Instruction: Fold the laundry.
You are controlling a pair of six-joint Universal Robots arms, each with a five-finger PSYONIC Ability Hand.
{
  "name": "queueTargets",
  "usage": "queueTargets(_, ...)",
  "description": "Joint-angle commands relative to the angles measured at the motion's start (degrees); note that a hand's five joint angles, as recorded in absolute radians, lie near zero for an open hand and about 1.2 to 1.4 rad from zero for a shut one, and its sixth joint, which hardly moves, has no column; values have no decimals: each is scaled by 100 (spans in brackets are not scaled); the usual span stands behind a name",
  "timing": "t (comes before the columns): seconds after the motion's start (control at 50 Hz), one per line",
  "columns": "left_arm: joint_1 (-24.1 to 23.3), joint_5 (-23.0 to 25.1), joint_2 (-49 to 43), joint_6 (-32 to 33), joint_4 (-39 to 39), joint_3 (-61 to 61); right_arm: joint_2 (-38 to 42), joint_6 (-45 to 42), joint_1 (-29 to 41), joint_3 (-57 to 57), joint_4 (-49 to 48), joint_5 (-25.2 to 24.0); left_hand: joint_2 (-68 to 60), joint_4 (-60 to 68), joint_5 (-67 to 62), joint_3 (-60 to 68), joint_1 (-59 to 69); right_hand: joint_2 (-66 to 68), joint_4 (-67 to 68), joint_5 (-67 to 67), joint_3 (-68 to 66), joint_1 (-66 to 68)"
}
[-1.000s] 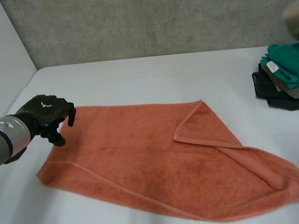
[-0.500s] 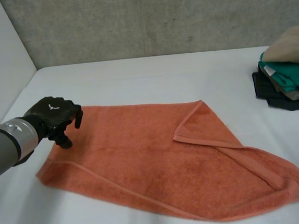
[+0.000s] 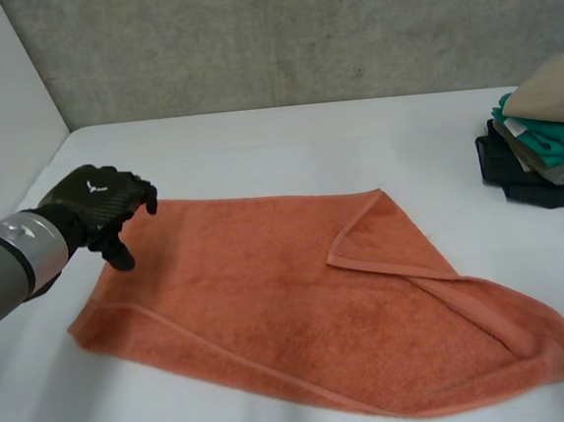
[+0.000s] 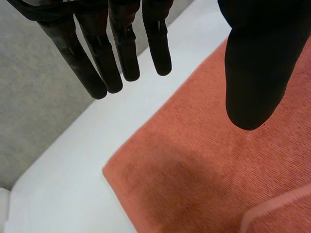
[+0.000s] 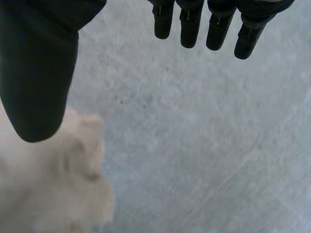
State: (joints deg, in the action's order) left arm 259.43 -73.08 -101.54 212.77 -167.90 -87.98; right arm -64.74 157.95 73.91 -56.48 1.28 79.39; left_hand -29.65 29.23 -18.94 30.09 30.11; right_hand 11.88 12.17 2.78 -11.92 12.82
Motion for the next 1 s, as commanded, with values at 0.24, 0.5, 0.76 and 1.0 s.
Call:
queueTargets(0.24,485,-13,240,124,-67,-676,-1726,-579,1653,-3579,240,-2472,263,-220,191,-306,-309,-188,-217,-278,192,-282)
queueTargets(0.5,1197,364,117,1311,-155,-1362,-576,-944,2170,-4451,-12,-2139,178,-136,107,-221,-224,787,758,697,-783,693)
queueTargets(0.76,1162,409,108,1039,-164,-1283,532,641,3234,-3476,-1236,-803,161,-119,90,-204,-207,1578,1549,1488,-1575,1484)
queueTargets(1.0,1127,391,108,889,-217,-1231,1508,562,3586,-2482,-963,-415,161,-119,90,-204,-207,5467,5439,5378,-5464,5374)
